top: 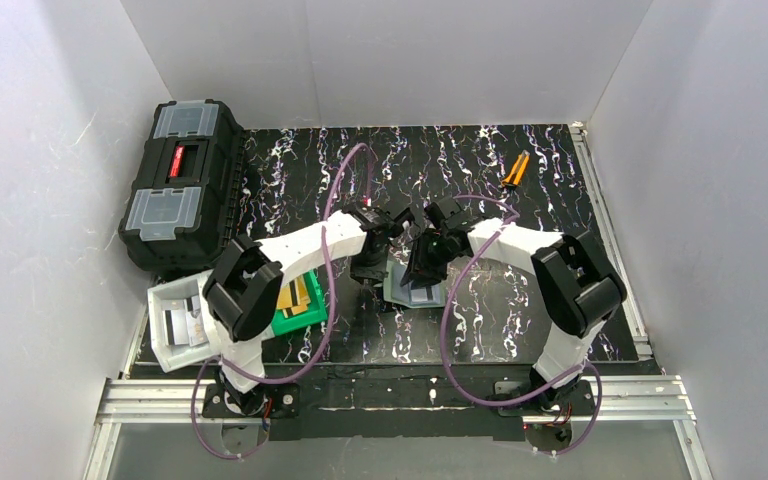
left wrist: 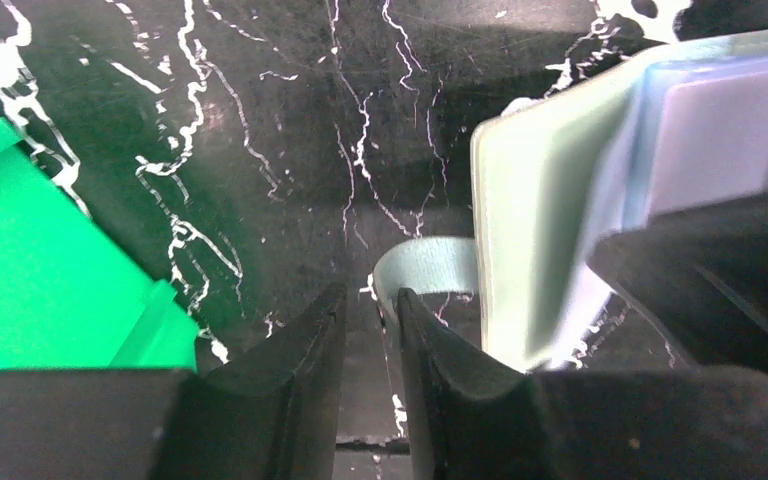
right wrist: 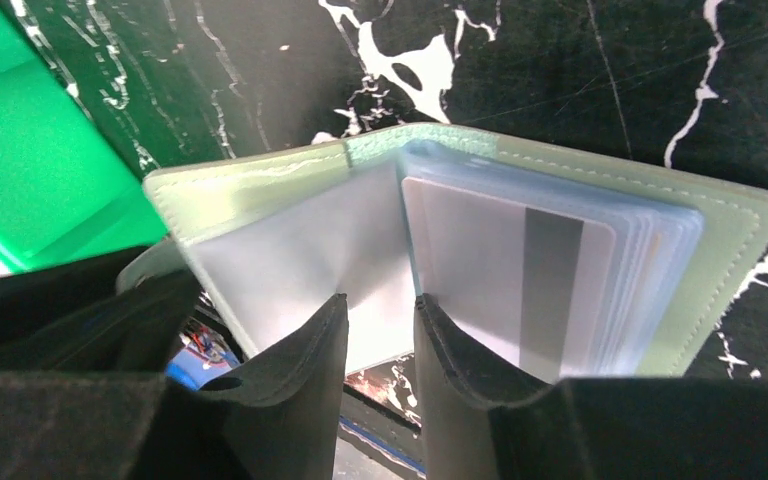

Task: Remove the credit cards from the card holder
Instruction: Open the card holder at the center of the board.

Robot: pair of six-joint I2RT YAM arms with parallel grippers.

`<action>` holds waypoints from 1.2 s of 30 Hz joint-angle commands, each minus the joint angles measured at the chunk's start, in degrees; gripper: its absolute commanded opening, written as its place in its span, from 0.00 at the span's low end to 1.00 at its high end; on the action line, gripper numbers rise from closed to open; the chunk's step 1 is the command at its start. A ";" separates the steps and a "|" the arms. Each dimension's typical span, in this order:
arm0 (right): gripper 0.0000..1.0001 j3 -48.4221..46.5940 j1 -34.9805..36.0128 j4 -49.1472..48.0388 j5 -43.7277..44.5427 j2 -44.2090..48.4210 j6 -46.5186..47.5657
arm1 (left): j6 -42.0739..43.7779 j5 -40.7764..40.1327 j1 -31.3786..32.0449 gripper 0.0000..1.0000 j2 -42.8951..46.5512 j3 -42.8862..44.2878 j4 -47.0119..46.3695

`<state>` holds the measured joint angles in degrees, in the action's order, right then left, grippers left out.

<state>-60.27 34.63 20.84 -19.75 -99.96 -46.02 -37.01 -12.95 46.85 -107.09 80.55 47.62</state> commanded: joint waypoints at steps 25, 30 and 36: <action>0.38 -0.86 1.42 -0.33 0.57 1.77 -0.41 | -11.47 19.95 -3.97 0.16 6.92 -1.95 -12.90; 0.38 0.05 0.72 0.49 1.30 4.27 -0.11 | -11.41 20.32 -4.41 0.15 4.78 -3.21 -14.92; 0.39 0.76 0.34 2.35 3.40 6.13 1.15 | -10.48 16.53 -4.67 0.12 3.02 -4.57 -13.75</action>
<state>-60.40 35.33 21.34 -17.91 -96.09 -46.24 -47.83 5.78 42.37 -104.40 77.28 33.12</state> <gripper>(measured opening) 0.383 0.128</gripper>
